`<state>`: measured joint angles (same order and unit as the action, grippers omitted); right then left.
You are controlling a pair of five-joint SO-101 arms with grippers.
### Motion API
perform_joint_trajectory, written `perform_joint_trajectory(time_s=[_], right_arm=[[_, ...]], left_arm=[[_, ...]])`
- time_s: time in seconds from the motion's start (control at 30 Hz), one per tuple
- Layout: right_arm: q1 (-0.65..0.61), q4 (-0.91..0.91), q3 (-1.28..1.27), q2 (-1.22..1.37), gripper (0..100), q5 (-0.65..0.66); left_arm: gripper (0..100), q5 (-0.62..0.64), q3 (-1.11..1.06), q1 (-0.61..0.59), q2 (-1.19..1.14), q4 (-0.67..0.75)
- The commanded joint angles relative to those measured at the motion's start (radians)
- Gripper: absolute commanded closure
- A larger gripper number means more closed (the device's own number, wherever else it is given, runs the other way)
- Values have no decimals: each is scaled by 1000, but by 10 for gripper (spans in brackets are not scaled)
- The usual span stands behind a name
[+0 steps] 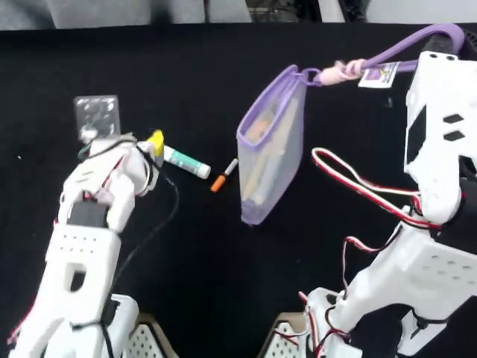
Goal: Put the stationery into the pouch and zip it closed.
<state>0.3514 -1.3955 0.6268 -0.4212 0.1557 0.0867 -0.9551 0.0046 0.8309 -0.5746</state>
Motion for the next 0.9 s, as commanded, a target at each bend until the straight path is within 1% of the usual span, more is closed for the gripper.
perform_joint_trajectory(time_s=[0.0,0.07,0.13,0.23,0.4,0.5,0.6,0.7,0.87], right_arm=[[29,18,4,-18,988,3],[44,23,4,-16,988,3],[60,25,7,-16,988,3],[91,21,10,-16,988,5],[198,20,10,-16,988,3],[264,26,13,-18,988,8],[311,26,25,-18,988,11],[348,41,41,-15,988,11],[368,77,44,-15,988,11]], left_arm=[[816,55,262,47,-218,-170],[815,143,360,73,-336,-236],[815,173,447,101,-451,-282],[815,101,573,136,-598,-322],[815,-143,773,179,-827,-333],[815,-224,880,226,-956,-365],[815,-267,1012,286,-1077,-430],[815,-270,1156,340,-1189,-476],[815,-275,1339,409,-1318,-488]])
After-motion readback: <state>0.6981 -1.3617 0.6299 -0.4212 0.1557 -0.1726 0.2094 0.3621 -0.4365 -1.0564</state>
